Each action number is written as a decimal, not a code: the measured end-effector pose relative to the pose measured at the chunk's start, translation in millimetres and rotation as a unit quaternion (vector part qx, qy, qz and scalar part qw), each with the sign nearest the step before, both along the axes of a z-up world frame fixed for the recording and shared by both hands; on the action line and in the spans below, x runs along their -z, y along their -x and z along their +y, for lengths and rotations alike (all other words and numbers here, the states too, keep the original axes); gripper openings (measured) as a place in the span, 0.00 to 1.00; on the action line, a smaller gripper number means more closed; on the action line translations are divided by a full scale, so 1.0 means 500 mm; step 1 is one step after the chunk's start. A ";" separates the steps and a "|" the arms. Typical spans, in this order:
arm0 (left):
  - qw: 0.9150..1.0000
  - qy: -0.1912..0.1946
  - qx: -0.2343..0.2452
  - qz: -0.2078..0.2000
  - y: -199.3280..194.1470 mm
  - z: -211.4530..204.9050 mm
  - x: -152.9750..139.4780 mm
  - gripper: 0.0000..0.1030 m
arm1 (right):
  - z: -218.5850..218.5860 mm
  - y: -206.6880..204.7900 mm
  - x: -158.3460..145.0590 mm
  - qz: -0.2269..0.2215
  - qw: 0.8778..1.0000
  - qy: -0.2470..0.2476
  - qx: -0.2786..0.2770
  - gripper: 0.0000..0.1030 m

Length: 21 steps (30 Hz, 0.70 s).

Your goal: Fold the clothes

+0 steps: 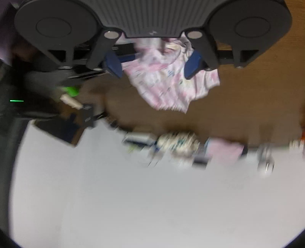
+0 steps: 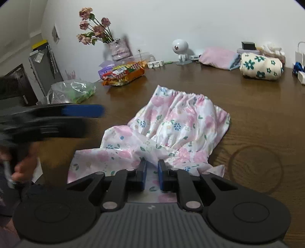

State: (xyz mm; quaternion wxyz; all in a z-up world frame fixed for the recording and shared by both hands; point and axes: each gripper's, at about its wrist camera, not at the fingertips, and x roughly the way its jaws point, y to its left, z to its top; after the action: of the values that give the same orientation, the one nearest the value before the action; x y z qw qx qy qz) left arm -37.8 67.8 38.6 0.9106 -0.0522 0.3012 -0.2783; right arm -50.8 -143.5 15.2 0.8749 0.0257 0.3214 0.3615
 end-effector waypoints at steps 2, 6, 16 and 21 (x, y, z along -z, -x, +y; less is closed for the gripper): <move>0.999 -0.019 -0.003 0.041 -0.034 -0.006 0.029 0.28 | -0.023 0.039 -0.022 -0.035 0.999 0.002 -0.010 0.33; 0.998 -0.002 0.007 0.063 -0.046 0.019 0.054 0.30 | -0.040 0.167 -0.035 -0.178 0.975 0.056 -0.119 0.89; 0.995 0.029 0.056 0.080 -0.036 0.021 0.072 0.24 | 0.044 0.114 0.028 -0.165 0.956 0.161 -0.182 0.55; 0.994 -0.011 0.101 0.044 0.026 0.008 0.055 0.40 | 0.002 0.134 0.019 -0.098 0.973 0.097 -0.183 0.39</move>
State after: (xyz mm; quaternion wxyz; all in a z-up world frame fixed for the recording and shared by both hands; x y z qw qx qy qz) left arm -50.7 72.1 11.0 0.8644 -0.0234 0.3478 -0.3624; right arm -118.0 -142.5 5.8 0.8192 -0.1543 0.2668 0.4836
